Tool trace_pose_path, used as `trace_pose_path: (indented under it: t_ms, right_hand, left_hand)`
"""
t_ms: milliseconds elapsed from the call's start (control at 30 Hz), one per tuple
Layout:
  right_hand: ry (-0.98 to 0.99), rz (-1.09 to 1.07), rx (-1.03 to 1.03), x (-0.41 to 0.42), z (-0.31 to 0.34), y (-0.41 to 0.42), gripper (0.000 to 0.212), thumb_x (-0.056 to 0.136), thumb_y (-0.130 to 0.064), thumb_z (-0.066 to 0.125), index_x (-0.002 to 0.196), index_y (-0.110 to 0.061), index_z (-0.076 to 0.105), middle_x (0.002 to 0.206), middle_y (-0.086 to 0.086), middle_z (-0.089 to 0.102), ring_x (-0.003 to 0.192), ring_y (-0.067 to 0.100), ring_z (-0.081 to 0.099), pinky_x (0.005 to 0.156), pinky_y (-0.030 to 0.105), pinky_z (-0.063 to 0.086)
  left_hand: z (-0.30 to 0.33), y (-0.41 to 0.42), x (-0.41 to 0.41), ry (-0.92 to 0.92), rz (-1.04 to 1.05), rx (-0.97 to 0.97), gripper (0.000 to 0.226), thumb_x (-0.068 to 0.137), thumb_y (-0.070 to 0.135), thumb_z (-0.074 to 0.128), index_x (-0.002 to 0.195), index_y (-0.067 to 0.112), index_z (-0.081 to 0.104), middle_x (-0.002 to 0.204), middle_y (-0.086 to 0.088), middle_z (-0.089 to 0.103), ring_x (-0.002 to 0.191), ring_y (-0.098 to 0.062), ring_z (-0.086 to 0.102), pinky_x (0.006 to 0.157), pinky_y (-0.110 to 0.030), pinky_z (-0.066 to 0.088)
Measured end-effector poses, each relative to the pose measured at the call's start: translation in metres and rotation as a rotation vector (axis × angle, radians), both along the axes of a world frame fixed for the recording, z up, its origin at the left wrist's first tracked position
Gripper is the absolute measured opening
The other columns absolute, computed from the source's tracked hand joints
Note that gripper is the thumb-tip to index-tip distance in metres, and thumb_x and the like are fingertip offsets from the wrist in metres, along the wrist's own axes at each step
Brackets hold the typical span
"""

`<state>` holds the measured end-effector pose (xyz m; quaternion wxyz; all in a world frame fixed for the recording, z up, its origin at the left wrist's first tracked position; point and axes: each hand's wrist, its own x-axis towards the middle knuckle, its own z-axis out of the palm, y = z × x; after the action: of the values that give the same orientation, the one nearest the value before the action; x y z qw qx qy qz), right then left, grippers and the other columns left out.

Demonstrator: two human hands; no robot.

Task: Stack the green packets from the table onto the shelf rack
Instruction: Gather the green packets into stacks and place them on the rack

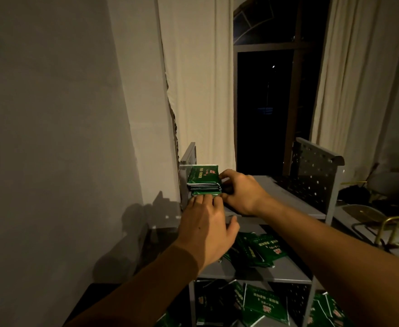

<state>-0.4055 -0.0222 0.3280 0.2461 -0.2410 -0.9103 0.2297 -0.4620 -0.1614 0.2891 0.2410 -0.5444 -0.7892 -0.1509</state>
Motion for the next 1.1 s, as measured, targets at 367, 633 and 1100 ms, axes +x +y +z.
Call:
trace_pose_path:
  t_ms: [367, 633, 1100]
  right_hand:
    - [-0.111, -0.022, -0.009, -0.008, 0.004, 0.009, 0.046, 0.094, -0.019, 0.052, 0.139, -0.019, 0.040, 0.136, 0.010, 0.062, 0.124, 0.033, 0.055, 0.107, 0.047, 0.042]
    - [0.023, -0.053, 0.119, 0.045, 0.019, -0.005, 0.017, 0.097, -0.015, 0.056, 0.111, -0.020, 0.063, 0.106, 0.000, 0.065, 0.101, 0.017, 0.060, 0.090, 0.035, 0.052]
    - [-0.563, 0.175, -0.113, 0.125, -0.045, -0.028, 0.010, 0.097, -0.029, 0.061, 0.089, -0.033, 0.066, 0.084, -0.009, 0.067, 0.082, 0.008, 0.065, 0.078, 0.028, 0.050]
  left_hand:
    - [0.016, 0.016, 0.001, -0.125, 0.085, -0.079, 0.066, 0.080, 0.053, 0.022, 0.112, 0.007, 0.057, 0.113, -0.015, 0.063, 0.105, -0.028, 0.055, 0.094, -0.040, 0.046]
    - [0.015, 0.002, 0.007, 0.004, -0.040, 0.037, 0.064, 0.079, 0.042, 0.019, 0.111, 0.005, 0.061, 0.107, -0.012, 0.058, 0.098, -0.026, 0.051, 0.086, -0.042, 0.049]
    - [-0.051, -0.019, 0.029, -0.287, -0.197, -0.102, 0.015, 0.096, 0.018, 0.047, 0.082, 0.015, 0.049, 0.085, -0.001, 0.052, 0.078, -0.024, 0.057, 0.067, -0.032, 0.044]
